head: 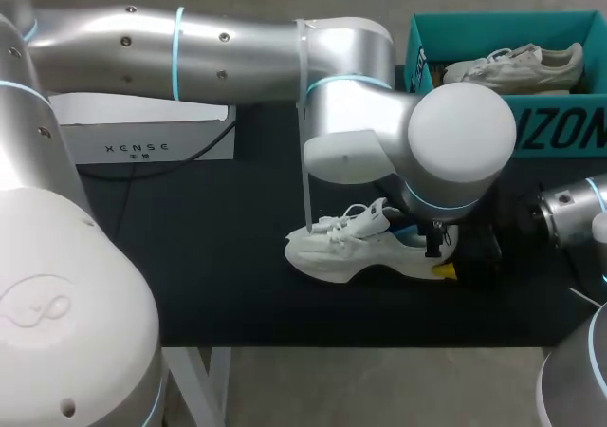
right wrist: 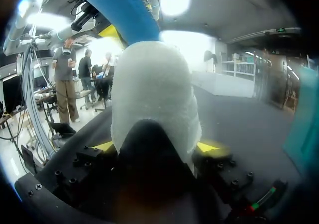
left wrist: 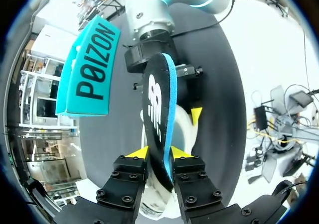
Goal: Take the shoe out of the shoebox, open the shoe tongue, remove and reinsert the insole, then place the shoe into the shoebox
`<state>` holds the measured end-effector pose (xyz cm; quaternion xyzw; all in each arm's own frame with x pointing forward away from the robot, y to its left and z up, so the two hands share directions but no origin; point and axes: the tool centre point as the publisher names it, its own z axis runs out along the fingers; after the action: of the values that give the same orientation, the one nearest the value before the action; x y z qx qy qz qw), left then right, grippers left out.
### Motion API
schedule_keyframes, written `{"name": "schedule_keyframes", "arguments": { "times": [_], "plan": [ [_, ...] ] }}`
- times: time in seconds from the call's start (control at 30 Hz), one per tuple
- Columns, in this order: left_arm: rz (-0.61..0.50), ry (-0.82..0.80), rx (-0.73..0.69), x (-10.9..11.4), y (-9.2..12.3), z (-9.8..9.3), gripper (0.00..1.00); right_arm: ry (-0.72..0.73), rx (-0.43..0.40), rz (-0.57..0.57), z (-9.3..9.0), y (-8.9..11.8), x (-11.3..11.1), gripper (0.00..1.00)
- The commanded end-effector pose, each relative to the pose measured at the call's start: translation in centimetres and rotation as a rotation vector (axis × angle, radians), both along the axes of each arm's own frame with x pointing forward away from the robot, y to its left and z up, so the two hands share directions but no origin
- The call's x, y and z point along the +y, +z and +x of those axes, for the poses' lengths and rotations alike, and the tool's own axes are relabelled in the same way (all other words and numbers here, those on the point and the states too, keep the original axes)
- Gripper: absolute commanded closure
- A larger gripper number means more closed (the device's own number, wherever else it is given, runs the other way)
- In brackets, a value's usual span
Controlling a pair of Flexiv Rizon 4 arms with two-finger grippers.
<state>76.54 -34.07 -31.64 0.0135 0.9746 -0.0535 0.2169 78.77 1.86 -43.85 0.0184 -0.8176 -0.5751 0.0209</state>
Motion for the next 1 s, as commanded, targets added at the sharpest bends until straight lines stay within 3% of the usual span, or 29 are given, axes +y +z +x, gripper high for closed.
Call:
{"name": "schedule_keyframes", "arguments": {
  "times": [0.03,0.27,0.33,0.37,0.4,0.63,0.83,1.0],
  "plan": [
    [0.007,0.0,0.01,-0.6,-0.8,0.2,0.76,-0.001,-0.001,-0.002,0.0,-0.9,0.3,1.0],
    [0.008,0.015,0.019,-0.7,-1.2,0.4,0.77,-0.001,-0.001,-0.002,0.0,-0.9,0.3,1.0],
    [0.006,0.023,0.013,-0.7,-1.1,0.4,0.84,-0.001,-0.001,-0.002,0.0,-0.9,0.3,1.0],
    [0.005,0.025,0.01,-0.7,-1.1,0.4,0.96,-0.001,-0.001,-0.002,0.0,-0.9,0.3,1.0],
    [0.004,0.025,0.009,-0.7,-1.0,0.4,1.0,-0.001,-0.001,-0.002,0.0,-0.9,0.3,1.0],
    [-0.015,0.009,-0.011,-0.9,-0.1,0.2,1.0,-0.001,-0.001,-0.002,0.0,-0.9,0.3,1.0],
    [-0.07,-0.017,-0.011,-1.5,2.1,-0.3,1.0,-0.001,-0.001,-0.002,0.0,-0.9,0.3,1.0],
    [-0.202,-0.034,0.009,-2.1,6.1,0.1,1.0,-0.001,-0.001,-0.002,0.0,-0.9,0.3,1.0]
  ]
}}
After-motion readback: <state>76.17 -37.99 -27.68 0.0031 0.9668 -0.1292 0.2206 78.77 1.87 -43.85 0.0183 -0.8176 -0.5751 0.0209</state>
